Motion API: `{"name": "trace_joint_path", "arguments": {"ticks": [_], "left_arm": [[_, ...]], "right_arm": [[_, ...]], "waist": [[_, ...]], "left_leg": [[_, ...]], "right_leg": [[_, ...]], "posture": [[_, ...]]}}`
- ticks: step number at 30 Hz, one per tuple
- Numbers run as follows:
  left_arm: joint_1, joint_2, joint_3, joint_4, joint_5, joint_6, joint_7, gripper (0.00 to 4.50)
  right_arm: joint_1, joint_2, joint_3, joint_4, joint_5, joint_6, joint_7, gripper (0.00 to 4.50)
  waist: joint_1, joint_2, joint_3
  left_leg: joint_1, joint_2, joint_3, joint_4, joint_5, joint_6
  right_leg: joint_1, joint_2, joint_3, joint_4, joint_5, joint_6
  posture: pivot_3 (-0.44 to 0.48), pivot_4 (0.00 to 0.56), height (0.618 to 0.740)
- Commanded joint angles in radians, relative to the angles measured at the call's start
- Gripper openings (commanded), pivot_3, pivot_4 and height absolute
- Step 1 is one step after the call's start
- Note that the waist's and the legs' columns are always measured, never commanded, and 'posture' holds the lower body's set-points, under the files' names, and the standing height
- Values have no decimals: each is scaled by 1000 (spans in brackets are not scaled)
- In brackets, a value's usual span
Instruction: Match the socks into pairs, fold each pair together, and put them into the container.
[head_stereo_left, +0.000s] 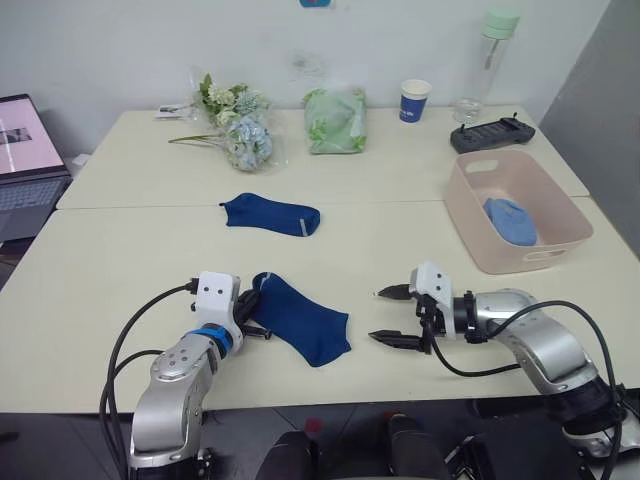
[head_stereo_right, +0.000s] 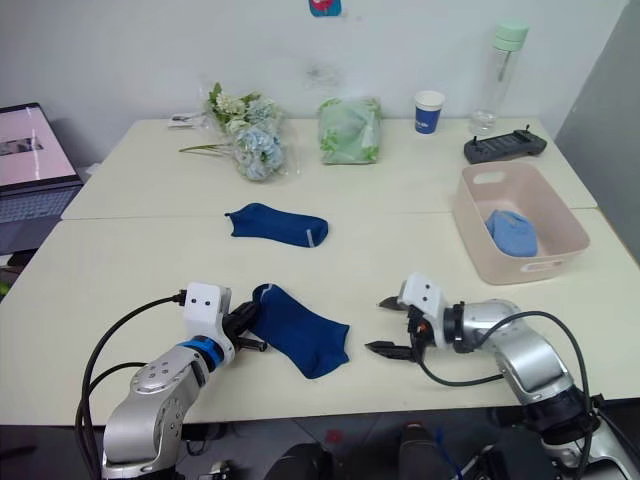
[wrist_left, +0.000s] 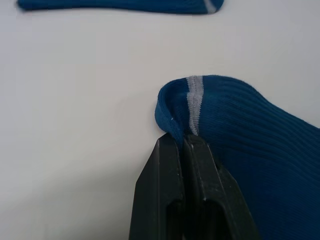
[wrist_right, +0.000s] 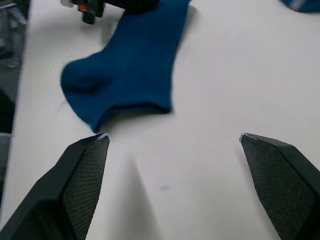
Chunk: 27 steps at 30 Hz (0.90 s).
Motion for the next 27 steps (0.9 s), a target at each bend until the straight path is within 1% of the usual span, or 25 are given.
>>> {"name": "trace_joint_path", "arguments": {"ticks": [1,4,7,9,11,15,18,21,24,27], "left_arm": [[-13,-18,10,-32,-13,34,65,43],[-26,-28,0,-33,-24,34,90,43],[-19,-2,-52,-33,-18,-5,72,43],[-15,4,-63,-37,-21,-11,76,0],[-11,7,-67,-40,-26,-12,81,0],[-9,14,-72,-38,-31,-13,83,0],[-15,31,-78,-30,-38,-13,70,0],[-12,37,-77,-32,-47,-13,63,0],[3,46,-76,-41,-64,-17,50,0],[51,65,-70,-74,-81,-25,31,0]], "right_arm": [[-35,19,26,-13,7,-17,35,4500],[-52,38,79,-8,6,-7,76,4500],[-67,56,134,43,-37,-12,78,4500],[-65,64,162,87,-75,-47,72,4111],[-62,78,170,106,-76,-58,79,3555],[-62,91,180,115,-77,-66,92,2144],[-56,122,179,135,-87,-79,65,1048],[-51,114,168,155,-114,-119,66,19],[-44,99,139,165,-111,-137,70,19],[-55,36,82,165,-93,-160,103,19]], "waist": [[1,-1,0],[1,-1,0],[1,-1,0],[1,-1,0],[1,-1,0],[1,-1,-1],[1,-1,-1],[1,-1,-1],[1,-1,-1],[1,-1,-1]], "left_leg": [[1,0,0,0,0,0],[1,-1,0,0,0,0],[1,-1,0,0,0,0],[1,-1,0,0,0,0],[1,-1,0,0,0,0],[1,-1,0,-1,0,0],[1,-1,0,-1,0,0],[1,-1,-1,-1,0,0],[1,-1,-1,-1,0,0],[1,0,0,-1,0,0]], "right_leg": [[1,0,0,-1,0,0],[2,0,-1,-2,0,0],[2,0,-1,-2,0,0],[2,0,-1,-2,0,0],[1,0,0,-2,0,0],[2,0,-1,-2,0,0],[2,0,-1,-2,0,0],[1,0,-1,-2,0,0],[1,0,-1,-2,0,0],[1,0,-1,-3,0,0]], "posture": [[0,150,740],[0,150,740],[0,150,740],[0,150,740],[0,150,740],[0,150,740],[0,150,740],[0,150,740],[0,150,740],[0,150,740]]}}
